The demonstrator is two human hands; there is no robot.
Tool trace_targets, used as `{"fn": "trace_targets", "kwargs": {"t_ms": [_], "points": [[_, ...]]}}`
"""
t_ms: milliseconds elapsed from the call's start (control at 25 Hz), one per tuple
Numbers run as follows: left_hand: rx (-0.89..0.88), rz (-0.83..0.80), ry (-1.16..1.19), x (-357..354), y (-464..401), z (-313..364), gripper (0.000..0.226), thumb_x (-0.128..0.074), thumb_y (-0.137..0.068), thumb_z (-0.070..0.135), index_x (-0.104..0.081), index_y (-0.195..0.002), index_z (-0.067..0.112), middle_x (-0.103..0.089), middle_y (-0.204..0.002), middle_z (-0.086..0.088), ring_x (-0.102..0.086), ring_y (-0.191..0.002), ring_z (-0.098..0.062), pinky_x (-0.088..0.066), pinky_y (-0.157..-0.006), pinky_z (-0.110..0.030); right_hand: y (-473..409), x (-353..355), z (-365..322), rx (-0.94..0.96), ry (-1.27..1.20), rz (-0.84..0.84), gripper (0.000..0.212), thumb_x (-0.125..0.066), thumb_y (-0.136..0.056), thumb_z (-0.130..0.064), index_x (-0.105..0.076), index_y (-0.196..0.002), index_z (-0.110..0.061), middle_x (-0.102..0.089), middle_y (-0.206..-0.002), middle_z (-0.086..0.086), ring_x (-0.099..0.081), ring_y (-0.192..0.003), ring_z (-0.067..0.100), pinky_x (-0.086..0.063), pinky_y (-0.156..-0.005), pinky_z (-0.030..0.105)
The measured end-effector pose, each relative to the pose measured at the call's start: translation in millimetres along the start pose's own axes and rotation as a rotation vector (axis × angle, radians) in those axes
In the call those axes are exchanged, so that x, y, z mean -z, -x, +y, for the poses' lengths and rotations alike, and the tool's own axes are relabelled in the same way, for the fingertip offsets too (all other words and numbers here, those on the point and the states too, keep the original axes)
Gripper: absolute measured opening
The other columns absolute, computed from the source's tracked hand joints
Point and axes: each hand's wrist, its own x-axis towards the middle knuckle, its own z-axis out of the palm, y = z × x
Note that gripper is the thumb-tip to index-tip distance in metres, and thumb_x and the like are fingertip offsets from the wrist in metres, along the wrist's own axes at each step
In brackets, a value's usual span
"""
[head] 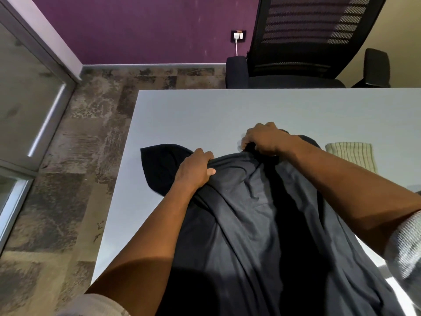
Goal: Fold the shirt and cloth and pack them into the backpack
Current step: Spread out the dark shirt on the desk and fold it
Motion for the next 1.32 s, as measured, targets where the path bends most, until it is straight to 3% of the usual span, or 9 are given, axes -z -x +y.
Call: {"fn": "trace_targets", "kwargs": {"t_ms": [160, 440, 560, 720, 840, 960, 1080, 1200, 1320], "points": [[-0.062, 0.134, 0.079, -5.9, 20.4, -8.2, 0.014, -0.056, -0.096, 0.036, -0.057, -0.098, 0.022, -0.052, -0.098, 0.003, -0.056, -0.082, -0.02, -0.049, -0.071, -0.036, -1.3, -8.8, 3.9, -0.146, -0.068, -0.021, 0.022, -0.07, -0.086, -0.025, -0.058, -0.094, -0.043, -0.043, -0.108, 0.002, -0.032, -0.104, 0.029, -0.041, -0.09, 0.046], [-0.144, 0.232, 0.09, 9.2, 39.9, -12.4, 0.009, -0.055, -0.092, 0.027, -0.057, -0.101, 0.024, -0.057, -0.094, 0.006, -0.057, -0.08, -0.018, -0.05, -0.068, -0.035, 14.6, 3.9, -5.2, -0.276, -0.025, 0.512, 0.021, -0.063, -0.085, -0.03, -0.047, -0.089, -0.016, -0.061, -0.087, 0.007, -0.047, -0.094, 0.031, -0.031, -0.085, 0.047], [-0.139, 0.244, 0.07, 16.1, 47.3, -17.1, 0.011, -0.056, -0.09, 0.025, -0.058, -0.101, 0.023, -0.057, -0.095, 0.005, -0.057, -0.081, -0.02, -0.05, -0.069, -0.036, 19.1, 8.8, 7.7, -0.549, -0.058, 0.666, 0.014, -0.054, -0.089, -0.016, -0.052, -0.102, -0.009, -0.065, -0.093, 0.017, -0.052, -0.099, 0.038, -0.036, -0.086, 0.05], [-0.099, 0.288, 0.087, 17.7, 53.5, -18.9, 0.018, -0.063, -0.086, 0.021, -0.058, -0.104, 0.021, -0.053, -0.098, 0.005, -0.057, -0.087, -0.022, -0.051, -0.072, -0.038, 37.3, 14.2, 27.9, -0.799, -0.203, 0.65, 0.05, -0.065, -0.083, -0.014, -0.045, -0.127, -0.003, -0.058, -0.119, 0.023, -0.049, -0.114, 0.044, -0.038, -0.094, 0.053], [-0.146, 0.336, 0.286, 13.6, 49.1, -10.7, 0.052, -0.068, -0.085, 0.012, -0.051, -0.132, 0.023, -0.046, -0.129, 0.0, -0.056, -0.112, -0.02, -0.051, -0.096, -0.039, 42.9, 4.9, 13.3, -0.568, -0.227, 0.644, 0.043, -0.064, -0.084, -0.015, -0.05, -0.123, -0.006, -0.056, -0.121, 0.021, -0.05, -0.109, 0.043, -0.042, -0.089, 0.051], [-0.071, 0.363, 0.416, 9.3, 46.1, -5.8, 0.077, -0.07, -0.091, 0.014, -0.029, -0.154, 0.023, -0.02, -0.161, -0.004, -0.03, -0.144, -0.017, -0.028, -0.116, -0.026, 45.3, -20.7, -22.7, -0.264, -0.287, 0.691, 0.027, -0.059, -0.091, -0.02, -0.057, -0.116, -0.012, -0.059, -0.115, 0.014, -0.053, -0.1, 0.038, -0.045, -0.082, 0.047], [0.051, 0.441, 0.35, 6.1, 53.4, -20.0, 0.067, -0.063, -0.096, 0.016, -0.029, -0.154, 0.018, -0.012, -0.165, -0.005, -0.022, -0.149, -0.019, -0.024, -0.118, -0.029, 52.9, -45.0, -59.5, -0.127, -0.35, 0.775, 0.024, -0.058, -0.093, -0.018, -0.059, -0.115, -0.01, -0.06, -0.111, 0.01, -0.054, -0.094, 0.032, -0.045, -0.079, 0.044], [0.173, 0.619, 0.175, -6.7, 85.1, -34.0, 0.04, -0.06, -0.097, 0.024, -0.048, -0.134, 0.011, -0.03, -0.157, -0.01, -0.038, -0.139, -0.029, -0.04, -0.111, -0.05, 63.7, -63.6, -98.2, 0.0, -0.436, 0.804, 0.012, -0.053, -0.096, -0.016, -0.058, -0.105, -0.011, -0.056, -0.098, 0.007, -0.054, -0.087, 0.029, -0.047, -0.074, 0.044], [0.238, 0.619, 0.161, -40.3, 141.7, -34.4, 0.034, -0.059, -0.097, 0.029, -0.052, -0.127, 0.016, -0.035, -0.154, -0.008, -0.04, -0.138, -0.028, -0.041, -0.11, -0.051, 66.6, -76.8, -138.8, 0.115, -0.439, 0.786, 0.011, -0.053, -0.095, -0.012, -0.06, -0.104, -0.012, -0.055, -0.093, 0.006, -0.053, -0.084, 0.028, -0.047, -0.07, 0.041]]}}
